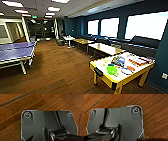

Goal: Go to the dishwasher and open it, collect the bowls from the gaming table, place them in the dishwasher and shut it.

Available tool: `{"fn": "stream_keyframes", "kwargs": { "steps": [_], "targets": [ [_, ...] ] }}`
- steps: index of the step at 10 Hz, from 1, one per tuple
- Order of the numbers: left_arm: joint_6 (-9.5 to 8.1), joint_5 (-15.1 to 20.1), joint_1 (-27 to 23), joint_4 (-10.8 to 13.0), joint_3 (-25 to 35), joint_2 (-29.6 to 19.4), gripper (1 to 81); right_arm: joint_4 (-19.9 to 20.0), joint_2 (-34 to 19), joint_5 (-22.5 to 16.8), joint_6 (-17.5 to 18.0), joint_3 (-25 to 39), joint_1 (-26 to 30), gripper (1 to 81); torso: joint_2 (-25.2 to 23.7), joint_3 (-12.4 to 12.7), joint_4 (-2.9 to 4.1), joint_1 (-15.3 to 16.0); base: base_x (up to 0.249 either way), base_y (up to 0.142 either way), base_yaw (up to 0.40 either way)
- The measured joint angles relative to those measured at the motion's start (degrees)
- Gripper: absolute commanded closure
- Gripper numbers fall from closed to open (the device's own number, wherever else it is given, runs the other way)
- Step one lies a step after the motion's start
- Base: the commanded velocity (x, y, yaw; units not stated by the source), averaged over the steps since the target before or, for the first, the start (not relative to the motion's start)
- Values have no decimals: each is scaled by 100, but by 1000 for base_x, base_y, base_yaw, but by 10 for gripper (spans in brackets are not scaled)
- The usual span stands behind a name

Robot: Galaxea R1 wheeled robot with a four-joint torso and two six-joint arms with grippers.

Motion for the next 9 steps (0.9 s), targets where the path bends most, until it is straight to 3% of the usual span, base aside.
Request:
{"fn": "stream_keyframes", "kwargs": {
  "steps": [9],
  "targets": [
    [0, 5, -5, 0, 0, 0, 10, 0, 30, 12, 0, 0, 30, 10, -2, 0, 0, 0, 0, 0, -260]
  ]
}}
